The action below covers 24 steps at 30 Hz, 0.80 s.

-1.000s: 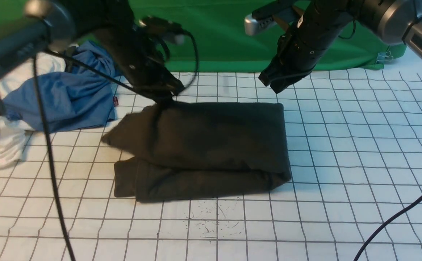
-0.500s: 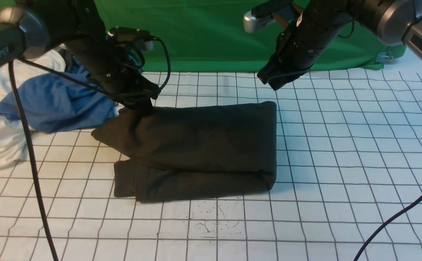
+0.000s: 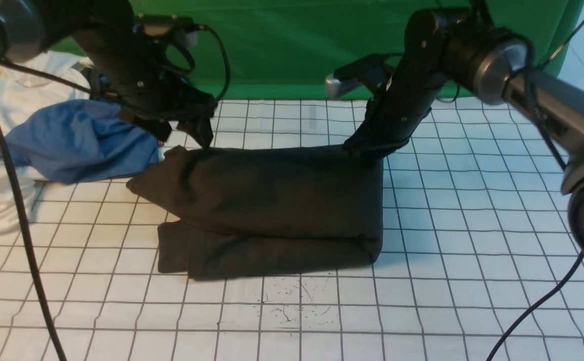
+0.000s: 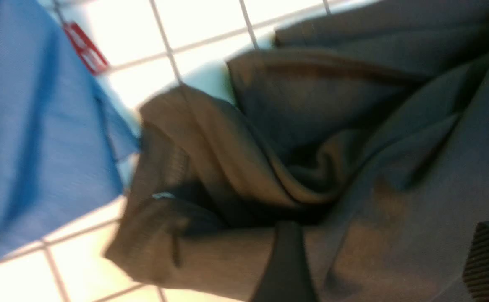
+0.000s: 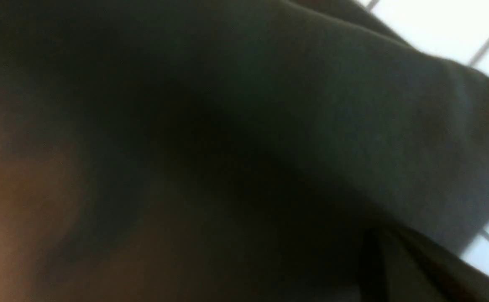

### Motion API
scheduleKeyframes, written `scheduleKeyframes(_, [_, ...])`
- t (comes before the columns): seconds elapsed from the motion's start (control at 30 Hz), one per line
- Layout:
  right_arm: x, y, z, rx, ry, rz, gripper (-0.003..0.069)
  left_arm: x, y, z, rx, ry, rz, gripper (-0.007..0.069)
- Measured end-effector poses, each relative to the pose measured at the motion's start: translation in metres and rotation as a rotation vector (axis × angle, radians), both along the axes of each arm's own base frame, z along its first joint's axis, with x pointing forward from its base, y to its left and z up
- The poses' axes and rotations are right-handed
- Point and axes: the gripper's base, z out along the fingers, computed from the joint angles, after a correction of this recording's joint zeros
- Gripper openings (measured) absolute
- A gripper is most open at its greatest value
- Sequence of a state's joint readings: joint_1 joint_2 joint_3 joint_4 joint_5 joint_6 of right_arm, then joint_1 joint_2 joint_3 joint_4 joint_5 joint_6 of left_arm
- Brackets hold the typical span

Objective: Fold a long-sleeved shirt over a white checkered tablecloth.

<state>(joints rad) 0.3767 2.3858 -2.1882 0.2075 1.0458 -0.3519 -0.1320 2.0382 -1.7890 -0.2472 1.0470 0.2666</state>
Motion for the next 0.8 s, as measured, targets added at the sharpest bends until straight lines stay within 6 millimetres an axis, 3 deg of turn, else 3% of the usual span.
scheduleKeyframes(0.1, [0.005,0.002,-0.02,-0.001,0.013,-0.016,0.005,-0.006,-0.008,-0.029,0.04,0.04,-0.019,0.0326])
scheduleKeyframes(0.13, [0.005,0.002,-0.021,-0.001,0.013,-0.017,0.005,-0.006,-0.008,-0.032,0.045,0.043,-0.021,0.0318])
scheduleKeyframes(0.27, [0.01,0.001,-0.026,0.006,-0.01,-0.031,0.005,-0.014,0.005,-0.068,0.153,0.117,-0.009,0.0149])
scheduleKeyframes(0.43, [0.018,-0.012,-0.03,0.018,-0.025,-0.084,0.005,-0.016,0.029,-0.077,0.174,0.16,0.055,0.0032])
scheduleKeyframes(0.53, [0.018,-0.017,-0.027,0.011,-0.015,-0.092,0.005,-0.017,0.031,-0.069,0.171,0.143,0.054,0.0019])
scheduleKeyframes(0.63, [0.015,-0.017,-0.004,0.019,-0.039,-0.089,0.005,-0.023,0.031,-0.044,0.157,0.086,0.057,0.0015])
scheduleKeyframes(0.73, [0.008,-0.019,0.052,0.062,-0.151,-0.081,0.005,-0.035,0.032,0.001,0.147,-0.022,0.062,0.0013])
scheduleKeyframes(0.8, [-0.006,-0.024,0.106,0.102,-0.263,-0.075,0.005,-0.051,0.033,0.04,0.135,-0.113,0.068,0.0013])
